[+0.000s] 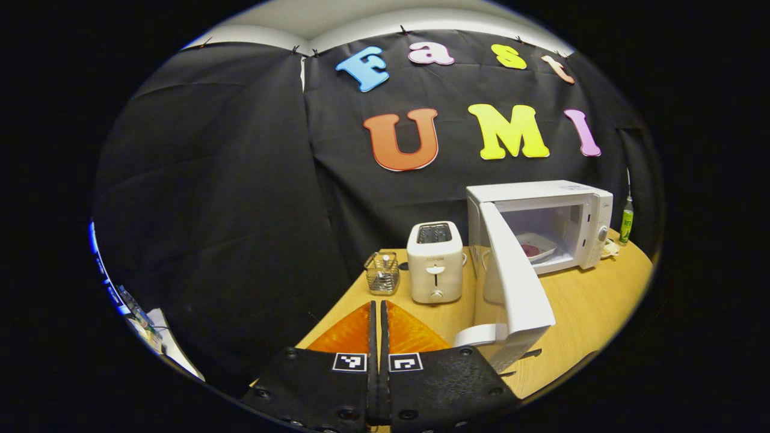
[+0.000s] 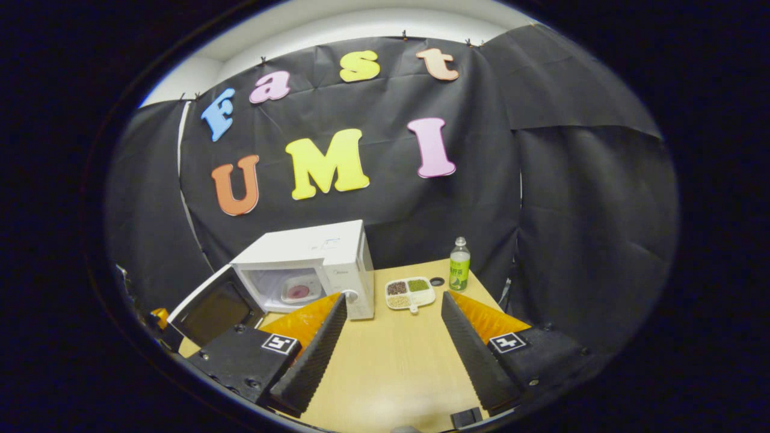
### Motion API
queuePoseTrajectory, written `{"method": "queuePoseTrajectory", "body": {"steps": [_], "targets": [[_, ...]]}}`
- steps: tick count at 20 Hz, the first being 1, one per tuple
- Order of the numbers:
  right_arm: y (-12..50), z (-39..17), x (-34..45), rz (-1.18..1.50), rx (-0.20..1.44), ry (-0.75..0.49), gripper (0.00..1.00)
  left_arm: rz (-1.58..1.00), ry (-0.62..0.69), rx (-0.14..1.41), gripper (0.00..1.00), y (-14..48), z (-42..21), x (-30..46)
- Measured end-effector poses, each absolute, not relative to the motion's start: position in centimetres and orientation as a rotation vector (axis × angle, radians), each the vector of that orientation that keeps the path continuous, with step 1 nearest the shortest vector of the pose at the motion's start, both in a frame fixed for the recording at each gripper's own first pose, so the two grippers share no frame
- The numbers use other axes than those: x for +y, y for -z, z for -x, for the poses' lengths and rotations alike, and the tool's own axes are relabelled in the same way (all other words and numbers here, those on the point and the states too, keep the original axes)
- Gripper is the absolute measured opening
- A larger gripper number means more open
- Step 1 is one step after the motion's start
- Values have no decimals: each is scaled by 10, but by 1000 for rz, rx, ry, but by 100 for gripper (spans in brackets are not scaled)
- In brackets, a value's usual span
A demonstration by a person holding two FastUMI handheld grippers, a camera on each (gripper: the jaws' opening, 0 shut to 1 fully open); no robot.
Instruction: Open the microwave oven with the left hand, put the food in, and close the microwave oven.
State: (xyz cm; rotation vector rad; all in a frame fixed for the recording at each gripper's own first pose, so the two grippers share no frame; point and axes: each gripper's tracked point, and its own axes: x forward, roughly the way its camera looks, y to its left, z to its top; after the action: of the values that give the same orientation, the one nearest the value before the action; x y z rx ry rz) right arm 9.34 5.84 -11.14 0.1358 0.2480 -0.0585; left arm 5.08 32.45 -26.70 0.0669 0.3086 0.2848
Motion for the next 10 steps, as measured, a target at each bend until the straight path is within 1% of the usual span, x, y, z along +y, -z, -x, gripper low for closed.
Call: {"method": "queuePoseTrajectory", "body": {"steps": [5, 6, 7, 8, 9, 10], "targets": [[88, -89, 54, -135, 225, 66, 100, 4, -247, 315, 0, 291, -51, 304], [84, -88, 54, -138, 220, 64, 92, 6, -234, 313, 0, 293, -52, 297], [83, -88, 54, -140, 220, 61, 100, -7, -242, 308, 0, 294, -54, 296], [82, -88, 55, -139, 221, 52, 100, -12, -239, 309, 0, 295, -52, 292], [82, -88, 56, -135, 227, 46, 92, -1, -233, 306, 0, 294, -50, 286], [82, -88, 55, -132, 233, 38, 100, 10, -224, 297, 0, 292, -49, 279]]}}
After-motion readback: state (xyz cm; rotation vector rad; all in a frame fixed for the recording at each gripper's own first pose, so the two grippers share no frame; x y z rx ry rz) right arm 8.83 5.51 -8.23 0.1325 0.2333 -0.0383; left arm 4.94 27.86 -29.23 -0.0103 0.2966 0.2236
